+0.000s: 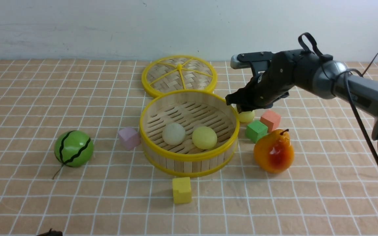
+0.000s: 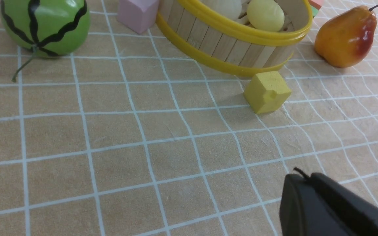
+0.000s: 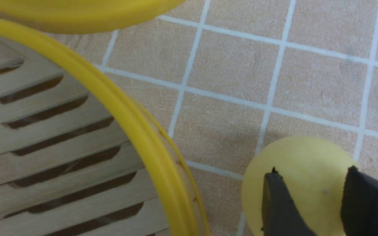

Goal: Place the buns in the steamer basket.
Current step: Use the right arm to grab a steamed stuffed bun, then use the right arm to put the steamed stuffed bun into the steamer

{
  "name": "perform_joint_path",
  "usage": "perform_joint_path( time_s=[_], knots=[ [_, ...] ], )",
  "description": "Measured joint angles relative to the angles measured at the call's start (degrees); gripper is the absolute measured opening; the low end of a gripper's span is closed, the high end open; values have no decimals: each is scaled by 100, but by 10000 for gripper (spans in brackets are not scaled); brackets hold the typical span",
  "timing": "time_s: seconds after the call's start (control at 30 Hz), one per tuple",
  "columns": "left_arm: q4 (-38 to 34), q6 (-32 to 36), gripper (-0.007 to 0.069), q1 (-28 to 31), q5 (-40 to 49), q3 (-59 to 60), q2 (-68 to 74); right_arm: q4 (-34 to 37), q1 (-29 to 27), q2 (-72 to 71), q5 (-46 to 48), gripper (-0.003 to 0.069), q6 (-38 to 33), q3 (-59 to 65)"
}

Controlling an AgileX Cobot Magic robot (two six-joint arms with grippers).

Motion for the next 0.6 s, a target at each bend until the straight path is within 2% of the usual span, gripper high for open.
perform_joint_path(
  time_s=[0.07, 0.1, 0.2, 0.23, 0.4, 0.6],
  knots=[
    [0, 0, 17, 0, 0, 0, 0, 0, 0, 0, 0, 200, 0, 0],
    [0, 0, 17, 0, 0, 0, 0, 0, 0, 0, -6, 193, 0, 0],
    [0, 0, 17, 0, 0, 0, 0, 0, -2, 0, -22, 46, 0, 0],
    [0, 0, 17, 0, 0, 0, 0, 0, -7, 0, -22, 22, 0, -5],
    [0, 0, 17, 0, 0, 0, 0, -35, -32, -165, 123, 1, 0, -5],
    [0, 0, 17, 0, 0, 0, 0, -24, 9, -1080, 525, 1, -179, -5]
  ],
)
